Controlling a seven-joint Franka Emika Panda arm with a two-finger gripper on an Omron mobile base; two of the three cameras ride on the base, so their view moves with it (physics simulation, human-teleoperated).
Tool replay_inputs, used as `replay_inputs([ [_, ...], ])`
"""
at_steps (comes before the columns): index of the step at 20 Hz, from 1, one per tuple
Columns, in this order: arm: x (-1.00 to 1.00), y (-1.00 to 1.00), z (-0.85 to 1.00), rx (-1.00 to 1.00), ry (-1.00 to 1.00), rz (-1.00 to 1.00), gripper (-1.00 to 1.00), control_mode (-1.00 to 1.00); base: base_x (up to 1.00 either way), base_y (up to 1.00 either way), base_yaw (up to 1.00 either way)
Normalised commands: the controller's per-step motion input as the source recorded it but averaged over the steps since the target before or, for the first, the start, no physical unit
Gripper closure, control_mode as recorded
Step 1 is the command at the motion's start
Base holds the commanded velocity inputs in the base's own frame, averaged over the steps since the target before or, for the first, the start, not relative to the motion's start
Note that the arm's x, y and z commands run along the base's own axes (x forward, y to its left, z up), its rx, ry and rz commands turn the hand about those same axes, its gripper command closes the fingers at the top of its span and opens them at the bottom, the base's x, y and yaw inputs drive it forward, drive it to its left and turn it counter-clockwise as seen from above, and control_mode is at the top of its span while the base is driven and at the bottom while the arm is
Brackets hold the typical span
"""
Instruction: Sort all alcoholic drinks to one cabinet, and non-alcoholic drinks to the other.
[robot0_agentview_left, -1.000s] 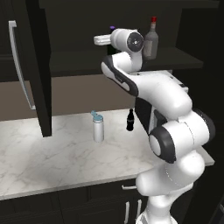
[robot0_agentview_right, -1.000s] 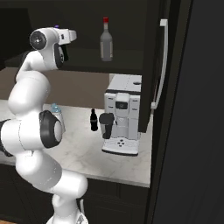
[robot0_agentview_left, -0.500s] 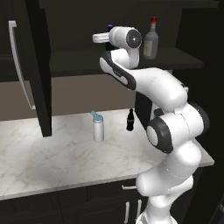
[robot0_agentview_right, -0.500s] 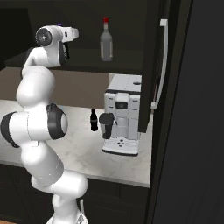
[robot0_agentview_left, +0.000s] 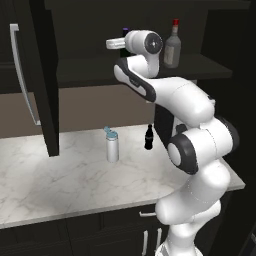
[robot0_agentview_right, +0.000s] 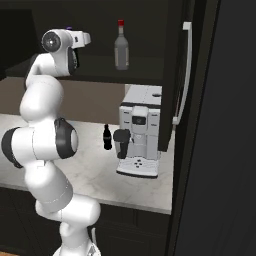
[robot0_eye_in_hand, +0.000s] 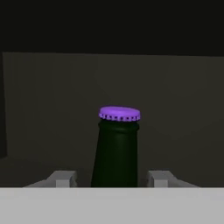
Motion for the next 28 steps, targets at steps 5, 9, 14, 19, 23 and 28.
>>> replay_inputs([
  [5, -0.06, -0.01, 0.02, 0.00, 0.06, 0.00, -1.00, -1.00, 0.00, 0.00, 0.00],
  [9, -0.25, 0.00, 0.31, 0.00, 0.03, 0.00, -1.00, -1.00, 0.00, 0.00, 0.00],
  [14, -0.41, -0.05, 0.41, 0.00, 0.00, 0.00, -1.00, -1.00, 0.00, 0.00, 0.00],
  [19, -0.62, -0.21, 0.12, 0.00, 0.01, 0.00, -1.00, -1.00, 0.00, 0.00, 0.00],
  [23, -0.77, -0.22, 0.00, 0.00, 0.01, 0.00, -1.00, -1.00, 0.00, 0.00, 0.00],
  [28, -0.90, -0.23, 0.00, 0.00, 0.00, 0.00, -1.00, -1.00, 0.00, 0.00, 0.00],
])
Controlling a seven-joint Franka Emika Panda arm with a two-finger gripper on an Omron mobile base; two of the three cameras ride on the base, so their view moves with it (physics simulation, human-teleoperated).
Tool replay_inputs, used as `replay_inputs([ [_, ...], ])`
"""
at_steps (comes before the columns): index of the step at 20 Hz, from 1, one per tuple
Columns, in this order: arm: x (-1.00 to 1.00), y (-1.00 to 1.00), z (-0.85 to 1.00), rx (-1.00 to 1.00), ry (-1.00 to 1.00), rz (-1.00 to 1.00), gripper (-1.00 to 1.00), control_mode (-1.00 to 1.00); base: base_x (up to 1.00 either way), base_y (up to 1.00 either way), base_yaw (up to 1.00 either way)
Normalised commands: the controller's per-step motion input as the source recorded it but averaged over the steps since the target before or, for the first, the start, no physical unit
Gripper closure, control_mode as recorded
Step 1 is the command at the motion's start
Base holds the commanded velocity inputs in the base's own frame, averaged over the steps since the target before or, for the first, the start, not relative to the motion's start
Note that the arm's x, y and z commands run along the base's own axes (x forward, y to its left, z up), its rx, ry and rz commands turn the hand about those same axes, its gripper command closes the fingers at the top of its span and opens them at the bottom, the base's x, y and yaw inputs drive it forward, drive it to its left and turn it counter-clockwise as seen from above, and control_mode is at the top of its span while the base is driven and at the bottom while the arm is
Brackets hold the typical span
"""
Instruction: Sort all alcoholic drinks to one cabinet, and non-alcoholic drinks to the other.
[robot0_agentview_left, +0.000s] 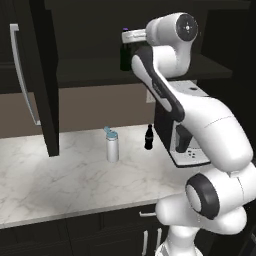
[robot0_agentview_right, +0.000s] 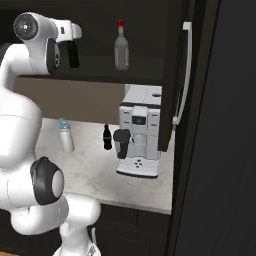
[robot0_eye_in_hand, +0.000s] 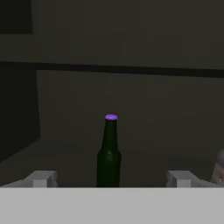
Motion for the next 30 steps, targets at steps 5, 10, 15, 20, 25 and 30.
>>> replay_inputs([
  [5, -1.00, -0.14, 0.00, 0.00, 0.00, 0.00, -1.00, -1.00, 0.00, 0.00, 0.00],
  [10, -1.00, -0.01, 0.00, 0.00, 0.00, 0.00, -1.00, -1.00, 0.00, 0.00, 0.00],
  [15, -0.94, 0.00, -0.09, 0.00, 0.06, 0.00, -1.00, -1.00, 0.00, 0.00, 0.00],
  [20, -0.48, 0.02, -0.43, 0.00, 0.16, -0.01, -1.00, -1.00, 0.00, 0.00, 0.00],
  [25, -0.33, 0.09, -0.55, 0.00, 0.15, -0.03, -1.00, -1.00, 0.00, 0.00, 0.00],
  [30, -0.27, 0.13, -0.47, 0.00, 0.10, -0.09, -1.00, -1.00, 0.00, 0.00, 0.00],
])
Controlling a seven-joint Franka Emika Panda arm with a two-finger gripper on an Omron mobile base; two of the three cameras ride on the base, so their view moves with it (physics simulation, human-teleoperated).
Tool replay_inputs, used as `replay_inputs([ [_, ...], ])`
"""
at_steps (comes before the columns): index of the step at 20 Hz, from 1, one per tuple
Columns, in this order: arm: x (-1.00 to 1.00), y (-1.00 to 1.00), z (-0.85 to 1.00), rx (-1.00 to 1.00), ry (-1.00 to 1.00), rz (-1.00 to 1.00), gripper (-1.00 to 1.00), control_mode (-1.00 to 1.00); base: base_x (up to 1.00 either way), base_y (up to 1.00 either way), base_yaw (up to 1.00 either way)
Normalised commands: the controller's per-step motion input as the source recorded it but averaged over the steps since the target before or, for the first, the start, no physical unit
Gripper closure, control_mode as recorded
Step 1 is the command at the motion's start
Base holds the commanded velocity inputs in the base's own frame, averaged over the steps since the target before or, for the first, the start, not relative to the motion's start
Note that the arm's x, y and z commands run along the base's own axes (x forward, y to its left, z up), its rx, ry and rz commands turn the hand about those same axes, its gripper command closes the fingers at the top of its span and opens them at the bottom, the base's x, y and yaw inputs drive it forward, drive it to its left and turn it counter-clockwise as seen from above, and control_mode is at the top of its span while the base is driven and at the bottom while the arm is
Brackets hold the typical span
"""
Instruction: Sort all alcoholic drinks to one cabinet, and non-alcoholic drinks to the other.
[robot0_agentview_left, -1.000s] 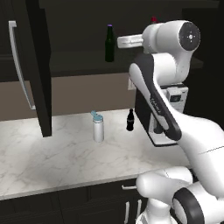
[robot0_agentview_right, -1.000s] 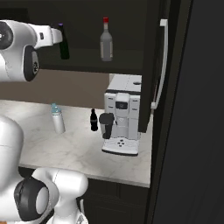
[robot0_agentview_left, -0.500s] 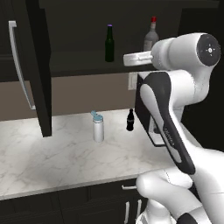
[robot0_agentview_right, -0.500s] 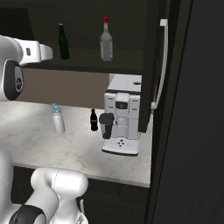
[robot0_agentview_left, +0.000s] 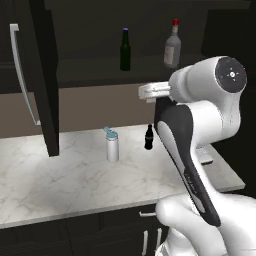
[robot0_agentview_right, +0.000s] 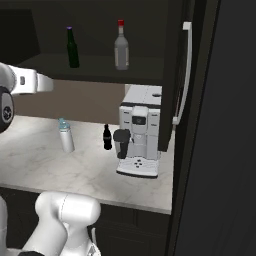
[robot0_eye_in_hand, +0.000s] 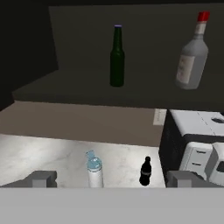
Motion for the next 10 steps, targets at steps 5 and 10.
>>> replay_inputs([
  [5, -0.11, 0.32, -0.40, 0.00, 0.02, -0.19, -1.00, -1.00, 0.00, 0.00, 0.00],
  [10, 0.00, 0.26, -0.36, 0.00, 0.00, -0.21, -1.00, -1.00, 0.00, 0.00, 0.00],
])
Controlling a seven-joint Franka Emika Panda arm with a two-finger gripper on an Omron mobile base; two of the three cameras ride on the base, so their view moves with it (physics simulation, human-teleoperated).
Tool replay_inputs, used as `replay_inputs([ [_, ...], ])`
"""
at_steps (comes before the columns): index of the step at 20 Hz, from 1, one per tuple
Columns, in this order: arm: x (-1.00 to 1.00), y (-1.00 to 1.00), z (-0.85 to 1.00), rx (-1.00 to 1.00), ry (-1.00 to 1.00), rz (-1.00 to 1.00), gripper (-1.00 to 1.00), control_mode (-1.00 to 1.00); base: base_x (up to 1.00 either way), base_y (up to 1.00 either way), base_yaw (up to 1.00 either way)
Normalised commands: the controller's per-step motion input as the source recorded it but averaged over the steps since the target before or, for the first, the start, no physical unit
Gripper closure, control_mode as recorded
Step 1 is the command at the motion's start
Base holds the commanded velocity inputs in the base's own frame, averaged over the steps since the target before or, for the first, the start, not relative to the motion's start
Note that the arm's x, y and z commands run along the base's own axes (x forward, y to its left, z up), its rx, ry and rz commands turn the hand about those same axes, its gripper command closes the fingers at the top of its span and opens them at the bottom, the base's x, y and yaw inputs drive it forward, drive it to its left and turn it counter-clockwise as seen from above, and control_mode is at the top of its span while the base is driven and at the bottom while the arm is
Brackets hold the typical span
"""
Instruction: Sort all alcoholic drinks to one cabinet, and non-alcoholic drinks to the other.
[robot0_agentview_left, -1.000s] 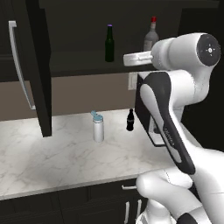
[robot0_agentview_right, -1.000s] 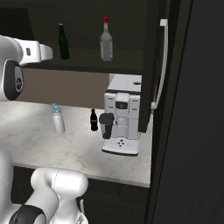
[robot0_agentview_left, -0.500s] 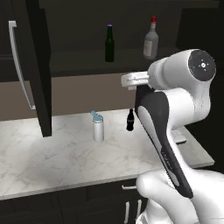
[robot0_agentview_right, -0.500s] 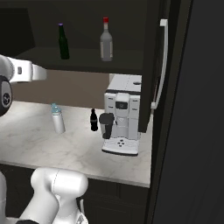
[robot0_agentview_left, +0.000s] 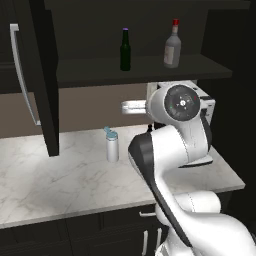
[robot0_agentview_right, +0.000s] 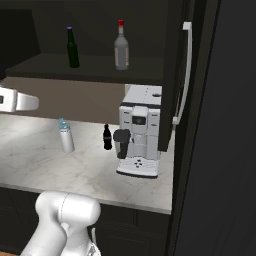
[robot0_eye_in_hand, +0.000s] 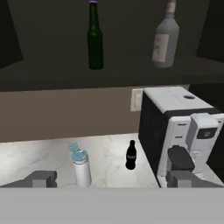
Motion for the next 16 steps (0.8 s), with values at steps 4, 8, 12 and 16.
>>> replay_inputs([
  [4, 0.00, 0.02, -0.32, 0.02, 0.00, -0.17, -1.00, -1.00, 0.00, 0.00, 0.00],
  [8, 0.11, 0.00, -0.40, 0.04, 0.00, -0.10, -1.00, -1.00, 0.00, 0.00, 0.00],
  [12, 0.16, 0.00, -0.55, 0.05, 0.00, 0.00, -1.00, -1.00, 0.00, 0.00, 0.00],
  [16, 0.16, 0.11, -0.51, 0.02, 0.00, 0.00, -1.00, -1.00, 0.00, 0.00, 0.00],
])
